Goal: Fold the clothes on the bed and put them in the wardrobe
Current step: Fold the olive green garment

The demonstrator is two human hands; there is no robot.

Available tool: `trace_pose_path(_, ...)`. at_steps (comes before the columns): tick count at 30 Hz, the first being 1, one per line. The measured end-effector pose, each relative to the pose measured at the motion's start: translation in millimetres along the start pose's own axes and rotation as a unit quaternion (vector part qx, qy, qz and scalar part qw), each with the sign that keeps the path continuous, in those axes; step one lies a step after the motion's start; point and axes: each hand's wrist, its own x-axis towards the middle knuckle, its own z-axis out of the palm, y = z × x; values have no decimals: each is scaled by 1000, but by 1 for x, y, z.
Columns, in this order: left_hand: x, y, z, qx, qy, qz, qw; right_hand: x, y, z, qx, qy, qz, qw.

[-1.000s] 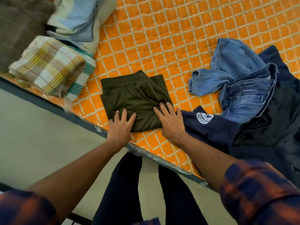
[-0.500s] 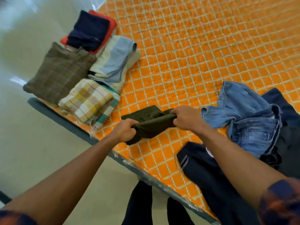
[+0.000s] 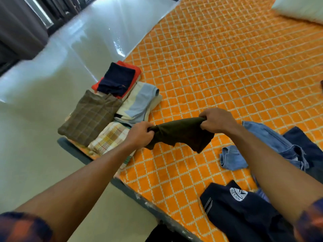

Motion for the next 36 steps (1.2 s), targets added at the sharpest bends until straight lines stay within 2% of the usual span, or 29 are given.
trace_pose_path(3,20,11,-14,51,27,16,998,5,9,-4,60,-14,10,998)
trace_pose_path(7,58,23,-30,73,27,17,997,21,15,-6,145,-14,38,989)
trace_pose_path(11,122,40,-50,37,15,15,999,49,22,-16,181,44,82,979)
trace_pose_path(14,195,61,-75,-9,12,43,999,81,25,-44,231,108,133,958)
trace_pose_path(18,286,98,-115,-9,83,133,988,138,29,-87,296,270,203,893)
trace_pose_path(21,329,114,-152,-3,137,199,970,184,23,-101,284,379,207,856)
trace_pose_path(25,386,69,-177,57,144,226,962,251,-5,-77,221,446,157,853)
trace_pose_path(28,417,3,-159,97,95,220,966,302,-17,-11,186,420,126,879)
trace_pose_path(31,433,-71,-126,219,19,194,956,331,-31,72,189,293,109,931)
trace_pose_path(32,430,-89,-114,297,-12,178,938,331,-38,97,180,253,105,945)
trace_pose_path(34,425,-112,-94,450,-48,151,879,328,-48,142,162,208,78,961)
trace_pose_path(36,423,-111,-90,497,-48,155,852,322,-53,164,156,206,58,964)
